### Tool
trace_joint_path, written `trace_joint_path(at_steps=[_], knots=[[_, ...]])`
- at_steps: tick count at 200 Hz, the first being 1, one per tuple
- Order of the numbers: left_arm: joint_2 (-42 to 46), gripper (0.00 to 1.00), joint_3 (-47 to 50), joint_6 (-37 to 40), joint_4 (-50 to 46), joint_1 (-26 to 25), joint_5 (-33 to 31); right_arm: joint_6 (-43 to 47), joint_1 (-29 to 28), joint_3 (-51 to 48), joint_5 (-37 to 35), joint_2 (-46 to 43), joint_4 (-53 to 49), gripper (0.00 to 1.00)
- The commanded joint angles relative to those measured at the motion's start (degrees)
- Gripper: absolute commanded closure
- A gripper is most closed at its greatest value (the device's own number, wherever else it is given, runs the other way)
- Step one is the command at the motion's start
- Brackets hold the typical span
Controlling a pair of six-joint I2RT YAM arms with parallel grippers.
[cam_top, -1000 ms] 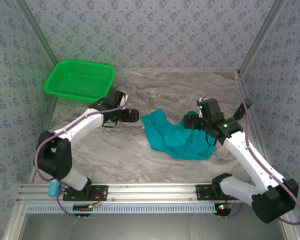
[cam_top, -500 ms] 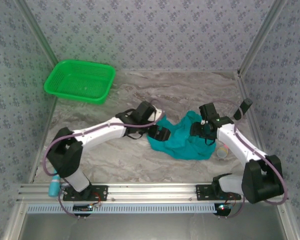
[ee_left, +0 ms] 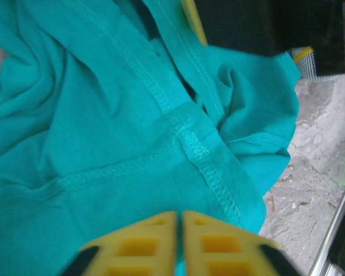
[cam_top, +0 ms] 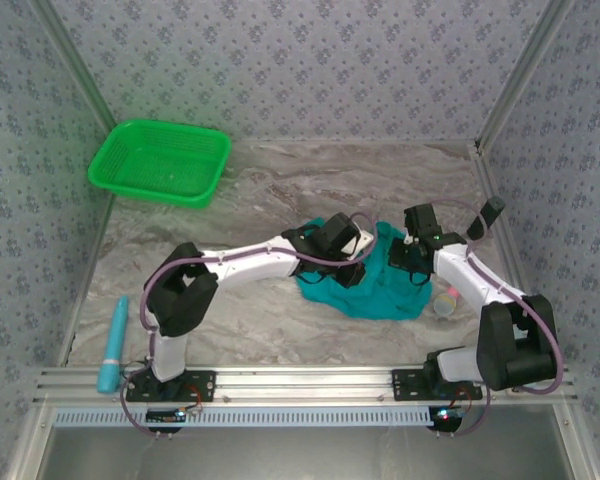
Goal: Fold the inside-out t-shirt
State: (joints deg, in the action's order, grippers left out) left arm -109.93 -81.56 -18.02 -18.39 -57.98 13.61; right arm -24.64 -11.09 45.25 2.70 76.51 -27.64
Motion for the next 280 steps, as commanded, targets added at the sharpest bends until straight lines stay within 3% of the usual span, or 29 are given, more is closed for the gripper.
trace_joint_path(at_steps=[1,29,36,43,48,68,83,103,114,153,185,211,233,244,280], knots=[[3.43,1.00,-0.77,1.70,-1.33,1.73,-1.72,1.65,-1.48,1.71,2.27,-0.93,-2.61,0.43],[5.64,0.99,2.05,0.09,1.09,3.82,1.07,1.07,-3.90,1.35,-0.52,1.27,-1.14,0.42],[5.54,0.82,2.13,0.17,1.32,3.79,2.64,0.67,-3.92,1.33,-1.83,2.34,-0.66,0.42],[5.07,0.48,1.75,0.11,1.47,3.80,4.02,0.57,-3.83,1.17,-3.05,3.21,0.01,0.43],[4.59,0.36,1.43,-0.06,1.77,3.52,4.93,0.48,-3.62,1.10,-3.67,3.82,0.44,0.48],[1.69,0.23,-1.44,0.16,2.21,1.24,6.26,0.21,-2.73,1.67,-4.19,4.66,0.61,0.85],[-1.53,0.21,-5.01,1.21,0.22,-1.03,4.41,0.21,-2.55,2.09,-4.44,2.47,0.06,0.93],[-5.43,0.25,-8.89,1.81,-2.22,-2.40,1.11,0.51,-2.32,2.88,-3.86,-1.27,-1.93,0.95],[-6.32,0.36,-9.49,1.85,-2.48,-2.41,-0.05,0.78,-2.15,3.40,-3.27,-3.22,-3.21,0.94],[-3.47,1.00,-7.46,2.83,-2.40,-0.53,-4.26,2.09,-0.37,4.29,-1.24,-8.48,-6.41,0.92],[4.57,1.00,0.07,0.54,0.99,5.44,-1.39,3.64,1.02,5.06,-0.06,-9.36,-8.96,0.82],[9.50,1.00,4.93,-0.94,3.16,8.85,1.87,3.55,1.12,3.72,-0.66,-8.46,-7.94,0.81],[11.34,1.00,7.57,-1.48,4.20,9.59,2.17,3.29,1.20,2.66,-1.21,-6.42,-7.05,0.85],[11.57,1.00,8.54,-1.90,4.75,9.86,2.68,3.16,1.15,2.13,-1.19,-5.33,-7.08,1.00],[11.87,1.00,8.93,-2.13,3.86,11.68,4.05,3.02,1.10,3.66,-2.04,-3.75,-6.54,1.00]])
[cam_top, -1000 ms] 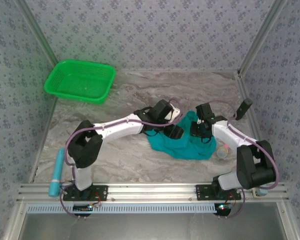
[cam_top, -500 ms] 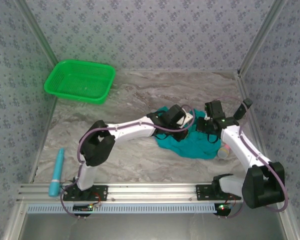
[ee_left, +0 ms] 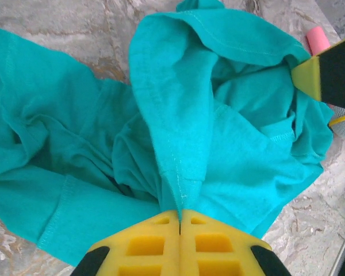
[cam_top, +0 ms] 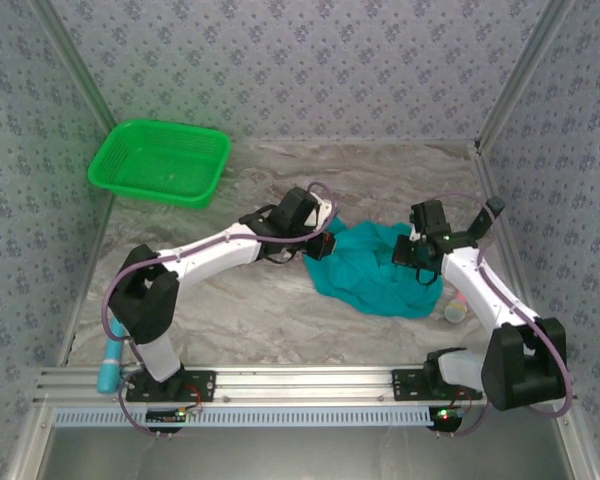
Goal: Fold the inside-out t-shirt
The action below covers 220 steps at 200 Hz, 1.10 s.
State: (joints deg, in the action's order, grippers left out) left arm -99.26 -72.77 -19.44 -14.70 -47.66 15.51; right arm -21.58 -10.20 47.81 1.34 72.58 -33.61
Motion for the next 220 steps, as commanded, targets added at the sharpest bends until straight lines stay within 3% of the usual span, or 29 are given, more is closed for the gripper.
trace_joint_path(at_steps=[1,36,69,103,128,150,171,208,211,220], knots=[[1.28,1.00,0.03,-0.70,0.05,1.44,2.06,-0.04,0.19,1.30,-0.62,0.10,-0.58,1.00],[4.30,1.00,-7.36,1.33,-6.90,9.12,-1.05,-0.10,1.36,14.31,-1.26,0.17,0.27,1.00],[4.00,1.00,-28.92,7.83,-16.36,15.80,-5.61,2.36,4.02,34.99,3.41,5.38,4.10,1.00],[4.35,1.00,-53.11,17.64,-21.88,17.51,-13.02,5.23,3.39,51.89,5.68,6.15,5.65,1.00],[6.60,1.00,-62.40,19.72,-28.44,17.40,-11.88,6.98,2.11,54.23,7.35,1.07,8.26,1.00],[16.41,1.00,-50.45,19.75,-26.08,16.93,-11.83,7.08,1.38,50.92,8.72,-5.63,8.67,1.00],[30.14,1.00,-26.70,17.79,-17.93,16.53,-12.25,7.17,0.10,42.63,10.06,-12.39,6.80,1.00],[51.76,1.00,13.45,5.47,-9.26,14.82,-8.81,6.91,-4.51,14.03,10.48,-25.25,1.72,0.97],[53.12,0.97,16.88,4.23,-8.93,14.44,-8.44,6.52,-4.91,11.62,10.36,-26.19,1.11,0.94],[56.89,0.74,25.11,0.49,-7.81,13.31,-7.84,5.70,-6.04,5.16,10.73,-28.50,-0.53,0.80]])
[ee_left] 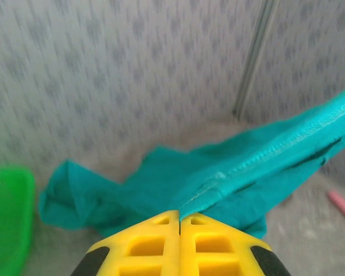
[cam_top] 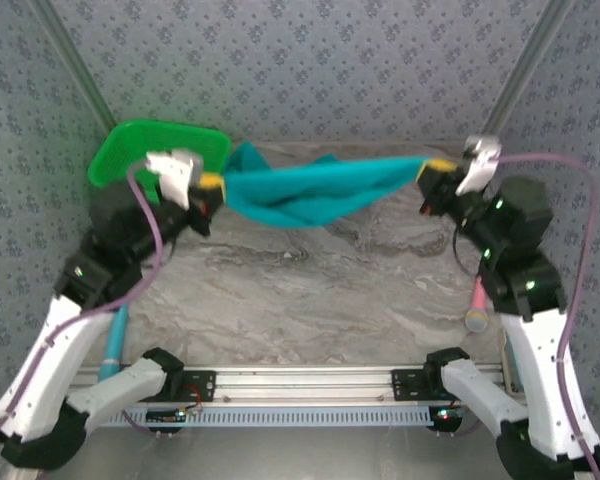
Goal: Fold the inside-out t-shirt
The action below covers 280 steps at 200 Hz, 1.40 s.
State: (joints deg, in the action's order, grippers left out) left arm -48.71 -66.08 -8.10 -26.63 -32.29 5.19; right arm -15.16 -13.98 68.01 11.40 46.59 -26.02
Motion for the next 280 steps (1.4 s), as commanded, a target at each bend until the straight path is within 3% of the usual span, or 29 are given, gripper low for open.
trace_joint_path(at_steps=[1,7,26,41,56,78,103,129,149,176,193,221,237,257,268,280], knots=[[6.73,0.72,19.22,-11.26,4.17,-2.19,2.42,-0.87,-2.36,-15.68,0.84,-2.80,-8.14,0.78],[9.23,0.63,23.11,-13.81,4.39,-2.79,2.22,-1.55,-3.24,-19.24,1.69,-4.20,-9.88,0.72],[16.67,0.59,32.52,-20.20,3.82,-3.70,2.22,-3.98,-5.20,-26.87,3.27,-6.32,-11.99,0.60],[20.56,0.47,34.85,-22.98,3.20,-3.67,1.17,-4.13,-5.19,-27.05,0.96,-5.26,-14.28,0.52],[19.09,0.43,33.58,-22.97,2.86,-3.59,-0.30,-4.03,-4.57,-24.63,-2.85,-1.63,-13.83,0.45],[8.06,0.29,27.68,-20.87,1.96,-3.59,-2.84,-1.90,-3.60,-19.17,0.48,9.41,-8.72,0.40],[-9.41,0.21,18.71,-21.15,-0.04,-2.59,-5.95,-1.34,-4.29,-12.98,1.27,24.41,-0.48,0.37],[-24.67,0.19,11.85,-22.73,2.03,-1.18,-5.50,-1.88,-4.94,-7.52,-2.61,37.06,1.17,0.36],[-33.54,0.18,6.55,-23.26,2.38,0.62,-4.52,-2.07,-5.35,-7.68,-1.70,42.48,2.29,0.35],[-41.38,0.18,1.28,-23.68,3.07,4.39,-3.87,-2.90,-8.35,-12.07,0.69,45.76,3.45,0.40],[-45.51,0.18,-1.43,-23.75,3.34,6.51,-3.39,-3.39,-11.15,-15.25,1.92,46.36,3.22,0.49],[-52.89,0.18,-6.39,-23.36,3.51,9.47,-0.84,-4.22,-16.62,-19.69,4.97,43.13,0.65,0.82],[-56.65,0.18,-9.87,-23.13,2.92,10.89,0.39,-4.65,-20.03,-21.52,10.94,39.73,-1.21,0.91],[-60.44,0.18,-13.79,-21.99,1.80,11.96,-1.25,-3.94,-21.53,-22.65,18.89,34.95,-3.68,0.91],[-62.67,0.18,-16.35,-21.40,0.47,12.40,-2.47,-2.61,-20.20,-21.46,18.13,32.79,-7.70,0.88],[-65.04,0.19,-18.85,-20.63,-0.48,12.68,-2.88,-1.10,-17.50,-19.08,14.81,32.02,-12.63,0.78]])
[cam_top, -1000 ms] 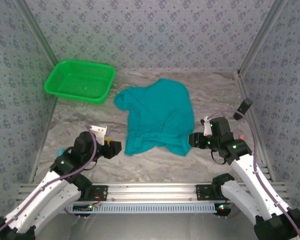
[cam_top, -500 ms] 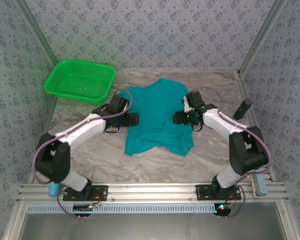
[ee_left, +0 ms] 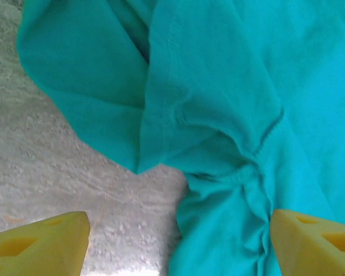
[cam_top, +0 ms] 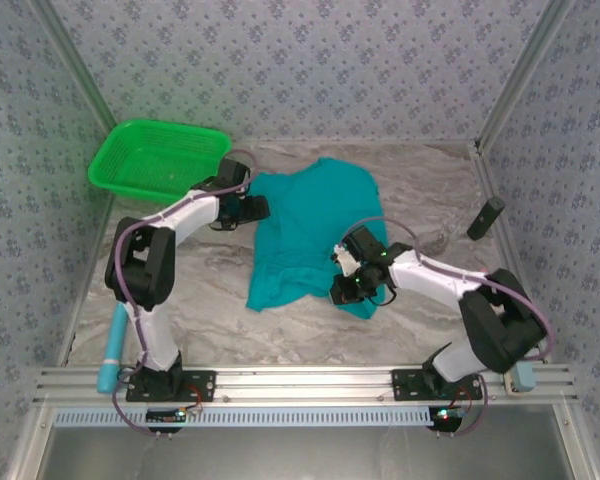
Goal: Fold the inside-out t-shirt
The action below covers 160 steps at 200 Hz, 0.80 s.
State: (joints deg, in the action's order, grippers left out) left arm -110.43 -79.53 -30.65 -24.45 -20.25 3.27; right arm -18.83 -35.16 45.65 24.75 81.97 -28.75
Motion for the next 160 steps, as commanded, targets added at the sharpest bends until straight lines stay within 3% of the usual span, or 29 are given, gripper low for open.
trace_joint_path(at_steps=[1,25,63,83,91,114,140,151,160], knots=[[-3.53,0.19,-5.70,2.01,-2.65,0.64,-1.01,2.66,3.95,3.51,1.01,-3.34,-10.17,0.77],[-8.85,0.21,-11.42,3.47,-3.30,1.21,-0.85,2.30,5.70,6.04,-7.40,-2.75,-11.16,0.51],[-16.03,0.49,-19.52,5.22,-5.62,2.25,4.85,-4.76,1.40,1.97,-11.24,-2.87,-6.25,0.40],[-16.75,0.85,-20.01,6.80,-5.03,2.58,6.62,-6.92,-0.95,0.13,-13.74,-2.13,-4.05,0.40],[-16.62,1.00,-20.22,7.14,-5.40,2.96,7.16,-7.76,-1.56,-0.31,-15.98,-1.70,-3.68,0.50],[-11.77,1.00,-17.59,6.52,-6.84,4.36,8.92,-11.00,0.42,0.20,-26.04,-0.19,-7.62,1.00],[1.86,1.00,-6.61,4.89,-6.56,4.87,1.42,-10.66,4.88,4.17,-38.14,-1.04,-12.13,1.00],[7.24,1.00,-1.59,3.94,-5.41,4.87,-0.64,-7.97,4.53,7.00,-39.97,-1.59,-11.92,0.82],[10.55,1.00,1.60,3.60,-4.50,4.95,-0.75,-5.03,2.50,8.53,-36.17,-2.20,-9.51,0.69]])
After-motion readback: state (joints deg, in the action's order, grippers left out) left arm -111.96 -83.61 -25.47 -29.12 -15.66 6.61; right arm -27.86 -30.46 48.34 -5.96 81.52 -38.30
